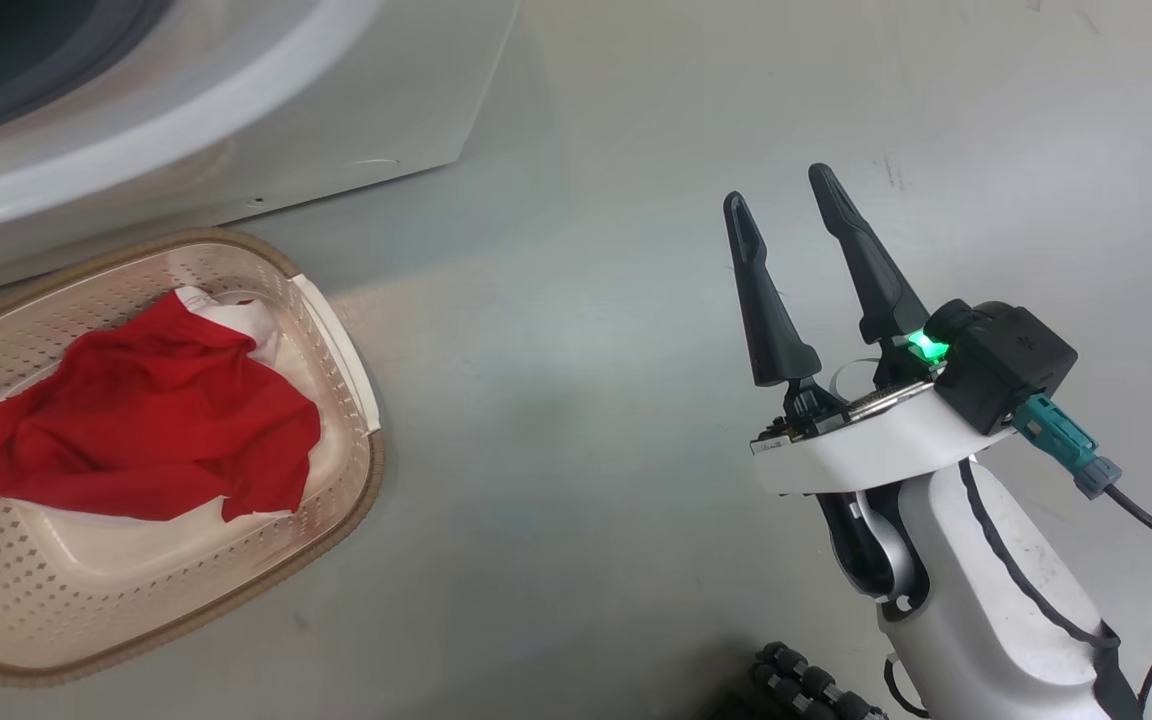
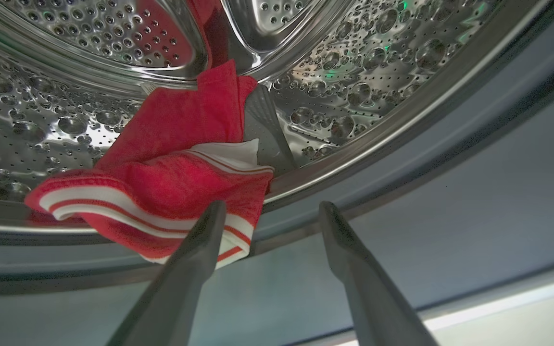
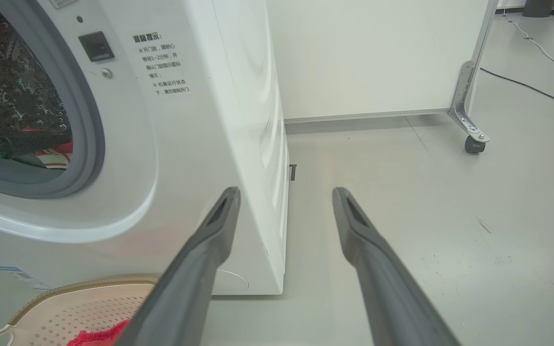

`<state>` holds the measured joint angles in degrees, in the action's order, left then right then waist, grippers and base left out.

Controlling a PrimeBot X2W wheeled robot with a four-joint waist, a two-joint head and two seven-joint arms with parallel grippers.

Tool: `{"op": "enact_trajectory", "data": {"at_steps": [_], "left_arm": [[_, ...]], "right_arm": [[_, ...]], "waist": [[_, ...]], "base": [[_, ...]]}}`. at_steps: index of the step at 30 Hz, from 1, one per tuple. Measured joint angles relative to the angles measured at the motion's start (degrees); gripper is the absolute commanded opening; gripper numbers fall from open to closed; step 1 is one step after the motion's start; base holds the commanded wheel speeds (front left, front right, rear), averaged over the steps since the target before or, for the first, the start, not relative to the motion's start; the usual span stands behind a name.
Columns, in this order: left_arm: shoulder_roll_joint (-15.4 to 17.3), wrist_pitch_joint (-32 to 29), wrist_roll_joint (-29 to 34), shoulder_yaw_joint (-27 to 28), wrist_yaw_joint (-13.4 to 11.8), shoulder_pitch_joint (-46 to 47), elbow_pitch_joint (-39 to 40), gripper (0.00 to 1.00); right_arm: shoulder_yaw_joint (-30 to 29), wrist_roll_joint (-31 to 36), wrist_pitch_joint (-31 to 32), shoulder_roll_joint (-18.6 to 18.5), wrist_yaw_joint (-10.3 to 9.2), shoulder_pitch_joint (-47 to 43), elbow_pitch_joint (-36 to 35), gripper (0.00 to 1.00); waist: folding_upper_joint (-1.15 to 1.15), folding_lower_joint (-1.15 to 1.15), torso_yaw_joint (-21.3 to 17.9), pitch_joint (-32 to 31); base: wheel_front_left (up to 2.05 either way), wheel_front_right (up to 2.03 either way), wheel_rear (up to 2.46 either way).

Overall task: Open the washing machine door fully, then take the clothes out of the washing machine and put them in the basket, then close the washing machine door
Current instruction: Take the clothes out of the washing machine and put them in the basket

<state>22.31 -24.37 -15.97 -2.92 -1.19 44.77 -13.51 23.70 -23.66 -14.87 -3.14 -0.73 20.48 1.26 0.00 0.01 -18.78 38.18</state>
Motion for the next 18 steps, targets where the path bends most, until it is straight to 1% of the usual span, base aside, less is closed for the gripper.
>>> {"op": "enact_trajectory", "data": {"at_steps": [2, 4, 9, 12, 18], "left_arm": [[1.05, -1.90, 0.00, 0.22, 0.44, 1.88, -0.80, 1.00], [2.15, -3.78, -0.01, 0.59, 0.93, 3.65, -1.26, 1.00], [4.04, -7.45, -0.19, 1.23, 1.57, 8.14, -2.54, 1.00], [4.26, -8.71, -0.65, 1.48, 1.81, 9.71, -3.69, 1.00], [4.66, -12.26, -1.12, 1.74, 2.04, 11.52, -6.13, 1.00]], "right_arm": [[0.34, -0.59, 0.00, 0.02, -0.03, 0.56, -0.05, 1.00], [0.78, -1.07, 0.00, 0.04, -0.51, 0.96, -0.08, 1.00], [1.25, -1.67, 0.00, 0.12, -0.97, 1.83, -0.26, 1.00], [1.36, -2.05, 0.00, 0.19, -1.46, 1.98, -0.26, 1.00], [1.76, -2.56, 0.00, 0.22, -1.54, 2.49, -0.26, 1.00]], "waist": [[0.00, 0.00, -0.67, 0.65], [0.00, 0.00, -1.29, 1.20], [0.00, 0.00, -2.51, 2.29], [0.00, 0.00, -3.01, 2.67], [0.00, -0.01, -3.35, 2.94]], "base": [[0.00, 0.00, 0.00], [0.00, 0.00, 0.00], [0.00, 0.00, 0.00], [0.00, 0.00, 0.00], [0.00, 0.00, 0.00]]}}
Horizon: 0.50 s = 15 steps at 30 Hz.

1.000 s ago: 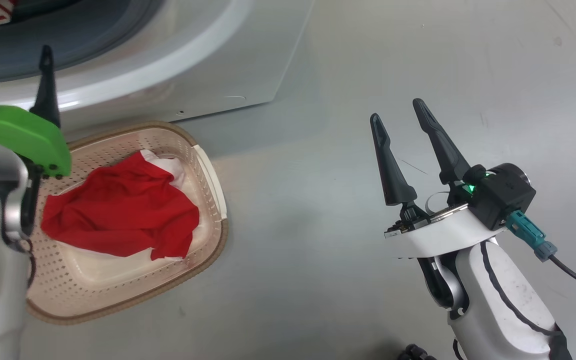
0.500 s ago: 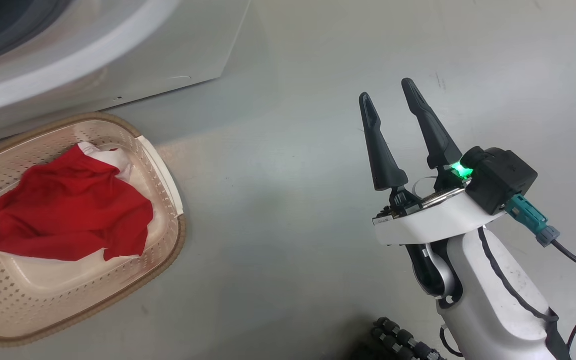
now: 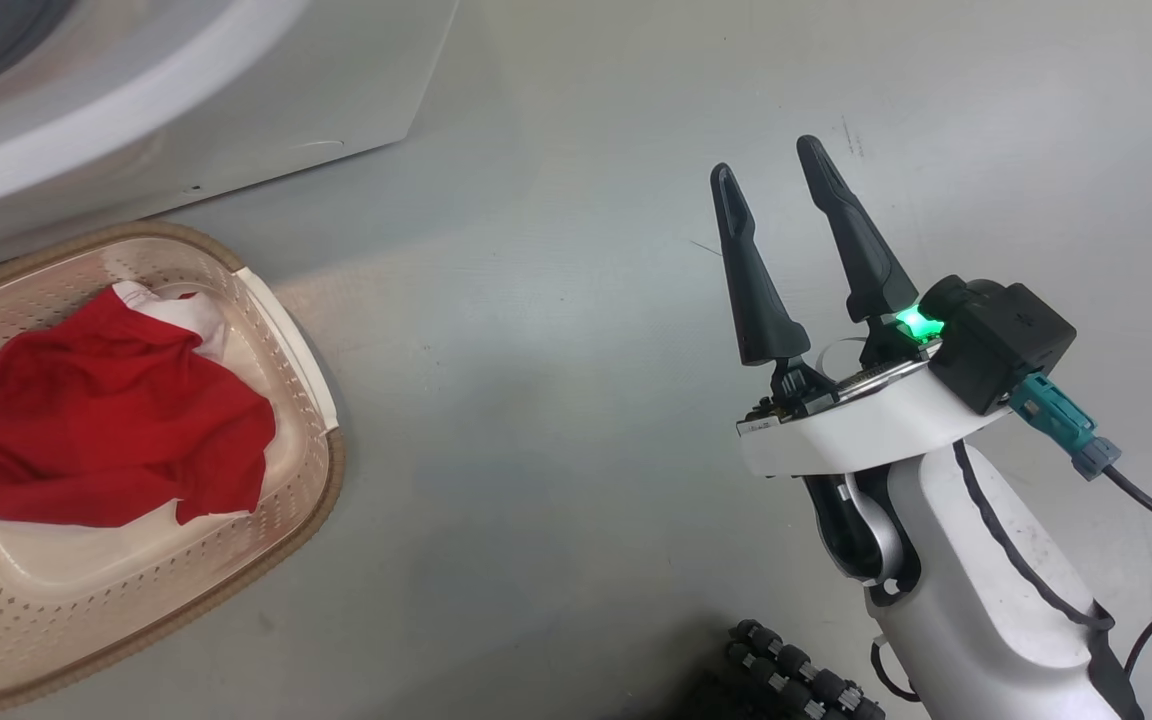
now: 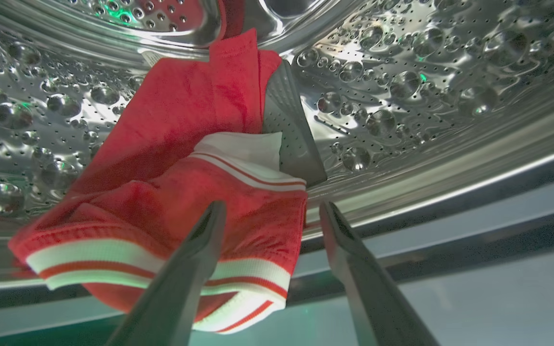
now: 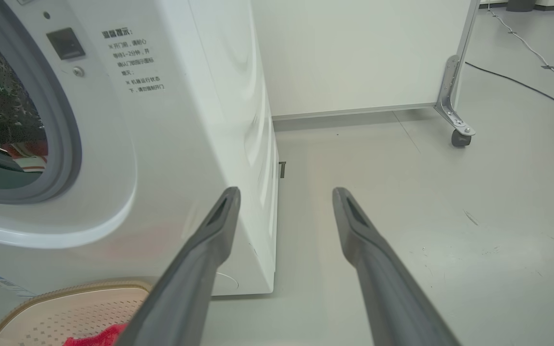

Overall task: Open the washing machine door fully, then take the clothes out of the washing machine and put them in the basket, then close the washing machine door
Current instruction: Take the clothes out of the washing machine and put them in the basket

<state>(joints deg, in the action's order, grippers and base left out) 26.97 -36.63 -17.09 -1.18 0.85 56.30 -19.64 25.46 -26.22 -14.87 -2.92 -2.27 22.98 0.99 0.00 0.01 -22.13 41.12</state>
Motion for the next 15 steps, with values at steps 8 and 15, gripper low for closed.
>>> {"op": "enact_trajectory", "data": {"at_steps": [8, 15], "left_arm": [[0.13, -5.21, -1.35, -0.04, 0.00, 0.36, -2.98, 1.00], [1.78, -7.26, -0.94, -0.43, 0.00, 0.42, -4.04, 1.00]], "right_arm": [[0.31, -0.64, 0.00, 0.04, -0.40, 0.40, 0.01, 1.00], [0.86, -0.66, 0.00, 0.04, -0.41, 1.12, 0.01, 1.00]], "waist": [[0.00, 0.00, 0.04, 0.22], [0.00, 0.00, 0.01, 0.39]], "base": [[0.00, 0.00, 0.00], [0.00, 0.00, 0.00]]}}
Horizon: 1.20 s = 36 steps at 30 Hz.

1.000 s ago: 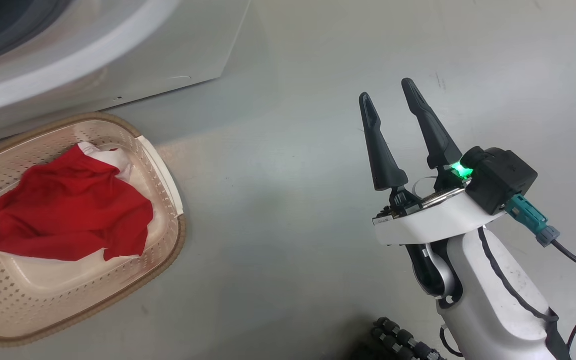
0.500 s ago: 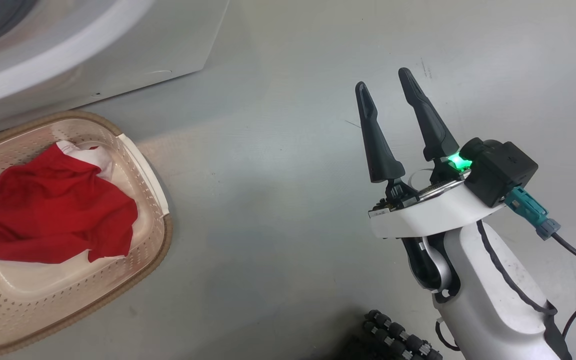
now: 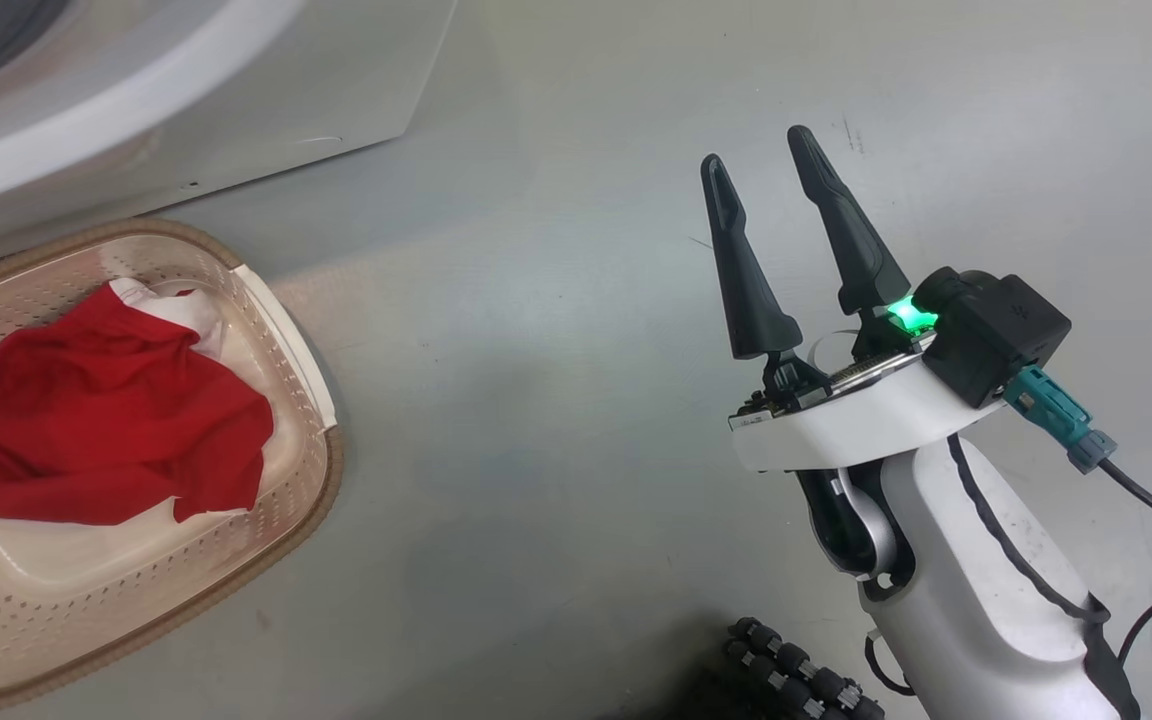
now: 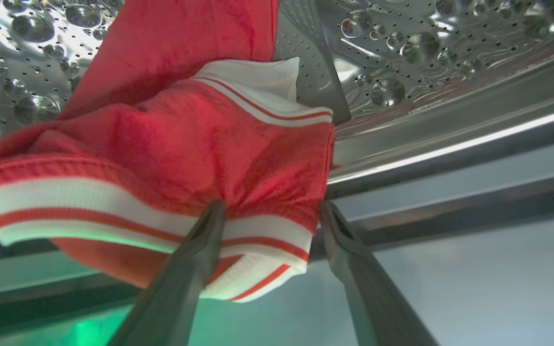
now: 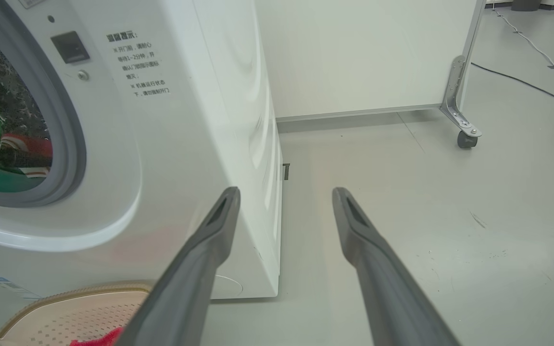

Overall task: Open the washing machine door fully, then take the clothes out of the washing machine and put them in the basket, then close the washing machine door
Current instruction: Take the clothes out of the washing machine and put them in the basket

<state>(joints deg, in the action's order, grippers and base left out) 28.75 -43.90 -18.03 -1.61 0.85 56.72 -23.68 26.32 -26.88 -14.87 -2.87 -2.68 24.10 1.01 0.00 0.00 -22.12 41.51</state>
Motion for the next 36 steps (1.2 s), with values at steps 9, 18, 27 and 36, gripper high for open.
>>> {"op": "enact_trajectory", "data": {"at_steps": [9, 18, 27, 36], "left_arm": [[0.54, -0.66, 0.19, 0.51, -0.14, 0.93, -0.18, 0.00], [0.52, 1.69, 0.10, 1.12, -0.14, 1.14, 0.20, 0.00], [-1.67, 7.66, -0.13, 1.25, -0.14, 1.04, 2.14, 0.00], [-6.11, 18.33, -0.82, 1.89, -0.63, -3.74, 5.71, 0.00]], "right_arm": [[0.04, -0.33, 0.00, 0.00, -0.01, 0.10, 0.01, 1.00], [-0.02, -0.31, 0.00, 0.01, -0.02, 1.07, 0.19, 1.00], [-0.57, 1.01, 0.00, 0.01, -0.09, 1.27, 0.87, 1.00], [-1.04, 3.21, 0.00, -0.01, 0.00, 1.24, 2.18, 1.00]], "waist": [[0.00, 0.00, -0.39, 0.48], [0.00, 0.00, -0.29, 0.50], [0.00, 0.00, 0.78, -0.47], [0.00, 0.00, 2.87, -2.41]], "base": [[0.00, 0.00, 0.00], [0.00, 0.00, 0.00], [0.00, 0.00, 0.00], [0.00, 0.00, 0.00]]}}
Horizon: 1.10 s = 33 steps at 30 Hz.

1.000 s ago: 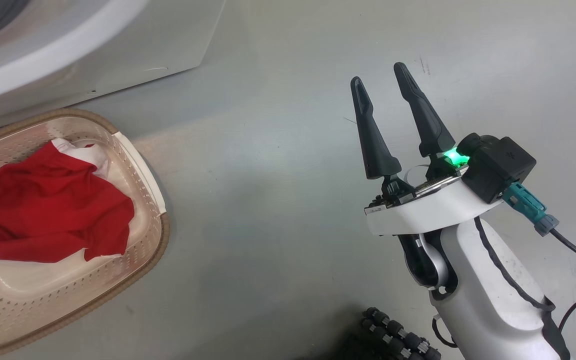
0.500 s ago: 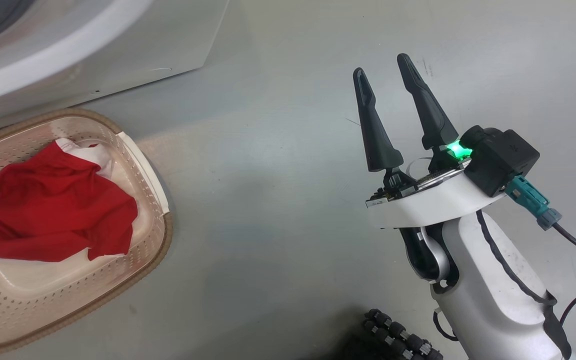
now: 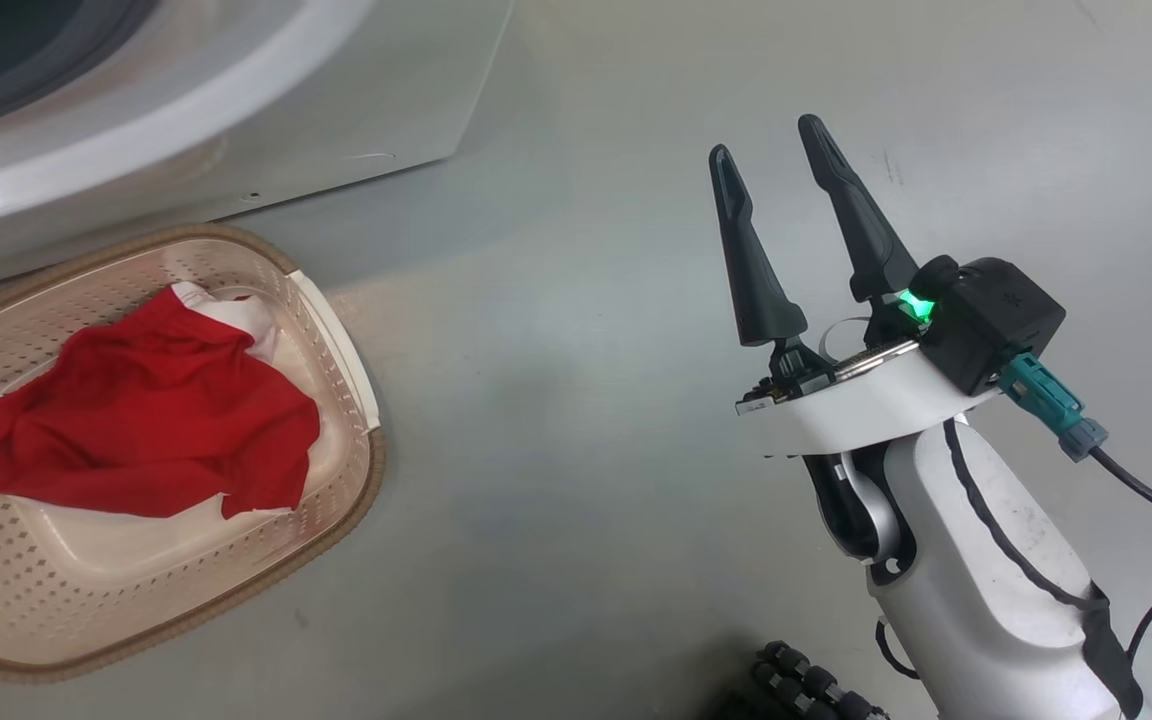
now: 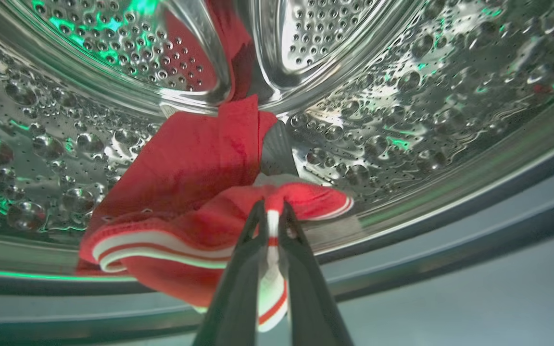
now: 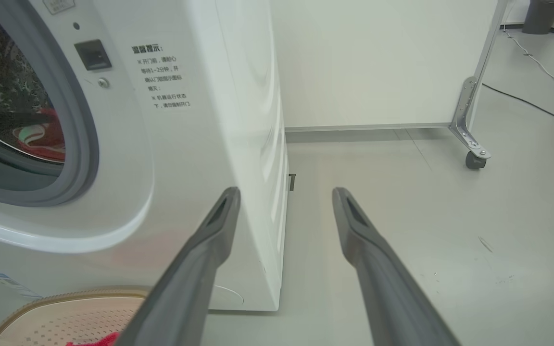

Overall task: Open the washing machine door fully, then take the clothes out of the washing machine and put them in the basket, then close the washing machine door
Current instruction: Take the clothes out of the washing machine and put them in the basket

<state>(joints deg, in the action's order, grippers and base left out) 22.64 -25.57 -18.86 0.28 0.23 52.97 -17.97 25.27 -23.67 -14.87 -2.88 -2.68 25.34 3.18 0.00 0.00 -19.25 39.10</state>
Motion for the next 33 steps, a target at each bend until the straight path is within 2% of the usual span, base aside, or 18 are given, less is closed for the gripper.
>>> {"op": "enact_trajectory", "data": {"at_steps": [8, 20, 33], "left_arm": [[-3.22, 9.12, 0.37, 0.01, -1.25, -4.61, 4.17, 0.00], [-9.99, 24.28, 0.82, -0.64, -3.04, -15.47, 11.76, 0.00], [-14.43, 33.74, 1.38, -1.83, -4.26, -25.79, 17.27, 0.00]], "right_arm": [[-1.15, 2.42, 0.00, 0.00, 0.01, -0.26, 1.21, 1.00], [-4.63, 4.69, 0.00, -0.07, 0.02, -3.14, 3.16, 1.00], [-5.94, 5.24, 0.00, -0.14, 0.62, -7.54, 5.68, 1.00]], "waist": [[0.00, 0.00, 1.95, -1.75], [0.00, 0.00, 6.06, -6.61], [0.00, -0.01, 9.59, -13.79]], "base": [[0.00, 0.00, 0.00], [0.00, 0.00, 0.00], [0.00, 0.00, 0.00]]}}
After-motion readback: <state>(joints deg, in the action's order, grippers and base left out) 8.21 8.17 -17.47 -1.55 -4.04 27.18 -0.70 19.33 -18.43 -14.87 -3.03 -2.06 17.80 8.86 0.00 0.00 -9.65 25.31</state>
